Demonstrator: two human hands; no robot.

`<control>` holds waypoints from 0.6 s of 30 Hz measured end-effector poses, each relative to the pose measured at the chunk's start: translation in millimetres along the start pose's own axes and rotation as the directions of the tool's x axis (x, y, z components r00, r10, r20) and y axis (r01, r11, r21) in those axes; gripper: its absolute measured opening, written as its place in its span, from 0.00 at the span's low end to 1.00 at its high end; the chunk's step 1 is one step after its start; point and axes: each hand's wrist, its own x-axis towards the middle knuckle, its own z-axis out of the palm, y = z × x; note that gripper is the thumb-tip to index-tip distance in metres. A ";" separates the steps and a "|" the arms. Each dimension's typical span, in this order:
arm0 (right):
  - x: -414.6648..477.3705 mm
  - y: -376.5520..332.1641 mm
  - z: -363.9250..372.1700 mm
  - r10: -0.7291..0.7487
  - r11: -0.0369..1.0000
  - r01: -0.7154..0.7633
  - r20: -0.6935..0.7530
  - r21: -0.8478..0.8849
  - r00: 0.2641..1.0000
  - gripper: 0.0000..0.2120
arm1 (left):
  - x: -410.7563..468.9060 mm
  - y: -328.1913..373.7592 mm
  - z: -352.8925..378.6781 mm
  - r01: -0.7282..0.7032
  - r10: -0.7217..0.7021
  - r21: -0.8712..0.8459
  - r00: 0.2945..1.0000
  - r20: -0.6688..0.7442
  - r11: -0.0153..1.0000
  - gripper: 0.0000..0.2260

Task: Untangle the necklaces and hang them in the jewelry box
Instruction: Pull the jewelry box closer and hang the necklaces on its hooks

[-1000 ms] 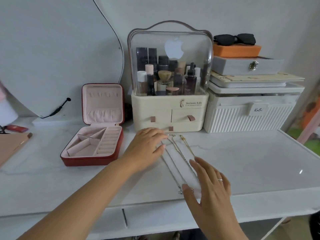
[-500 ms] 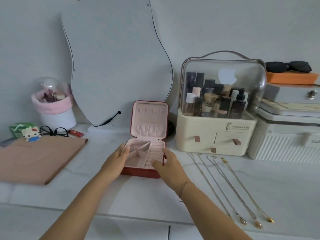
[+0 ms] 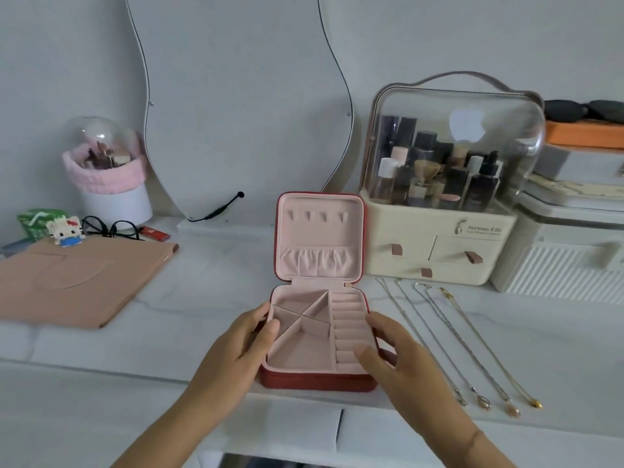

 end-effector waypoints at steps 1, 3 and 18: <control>-3.7 0.5 -3.3 0.014 1.000 -0.013 0.016 -0.009 1.000 0.19 | -1.9 -1.0 -0.3 -0.002 0.002 -0.009 1.000 0.009 1.000 0.20; -4.9 -0.3 -10.1 0.027 0.997 -0.023 0.049 -0.073 0.998 0.19 | -0.7 -2.4 -1.6 -0.012 0.012 -0.017 1.000 0.020 1.000 0.21; 137.3 14.6 -47.9 0.102 0.785 -0.242 -0.266 -0.570 0.959 0.23 | 108.0 7.4 16.4 0.117 -0.153 -0.339 0.985 -0.080 0.933 0.13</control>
